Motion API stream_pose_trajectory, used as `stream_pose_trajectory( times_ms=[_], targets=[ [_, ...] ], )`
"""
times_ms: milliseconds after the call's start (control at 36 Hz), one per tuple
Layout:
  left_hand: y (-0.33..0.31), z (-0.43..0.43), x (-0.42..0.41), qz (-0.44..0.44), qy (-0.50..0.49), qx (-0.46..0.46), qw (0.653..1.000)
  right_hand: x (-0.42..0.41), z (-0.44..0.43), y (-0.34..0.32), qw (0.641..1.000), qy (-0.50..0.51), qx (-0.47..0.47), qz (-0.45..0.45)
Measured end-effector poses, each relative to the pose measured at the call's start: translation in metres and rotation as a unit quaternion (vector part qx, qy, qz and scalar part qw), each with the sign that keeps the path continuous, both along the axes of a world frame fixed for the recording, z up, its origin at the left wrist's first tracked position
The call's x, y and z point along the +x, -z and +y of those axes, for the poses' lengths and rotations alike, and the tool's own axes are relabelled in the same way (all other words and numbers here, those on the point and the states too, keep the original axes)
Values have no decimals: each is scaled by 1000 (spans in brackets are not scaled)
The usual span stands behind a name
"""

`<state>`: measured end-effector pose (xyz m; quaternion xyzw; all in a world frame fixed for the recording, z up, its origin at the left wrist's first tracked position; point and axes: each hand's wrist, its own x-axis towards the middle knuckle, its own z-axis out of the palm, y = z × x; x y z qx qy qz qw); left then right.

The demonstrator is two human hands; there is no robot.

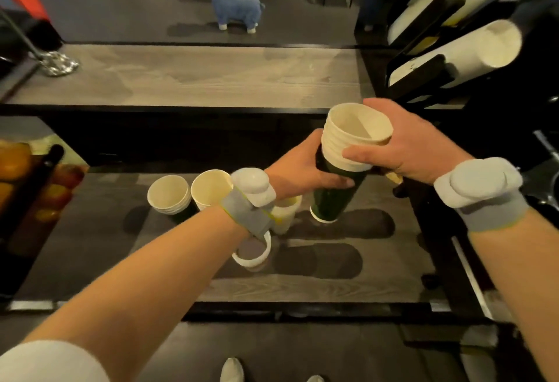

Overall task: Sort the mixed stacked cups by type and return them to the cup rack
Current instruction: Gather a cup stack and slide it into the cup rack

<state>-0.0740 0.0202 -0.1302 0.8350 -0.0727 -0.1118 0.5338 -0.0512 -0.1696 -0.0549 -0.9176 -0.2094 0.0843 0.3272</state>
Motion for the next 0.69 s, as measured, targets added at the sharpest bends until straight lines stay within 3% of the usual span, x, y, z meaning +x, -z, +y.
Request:
stream_pose_trajectory(
  times_ms=[194, 333, 694],
  targets=[
    [-73, 85, -22, -68, -16, 22, 997, -15, 73, -56, 992, -68, 67, -77],
    [-90, 154, -40, -84, -50, 31, 995, -18, 143, -64, 987, -100, 102, -71],
    [-25, 290, -71, -53, -149, 52, 986, -18, 292, -6, 982, -173, 79, -10]
  ],
)
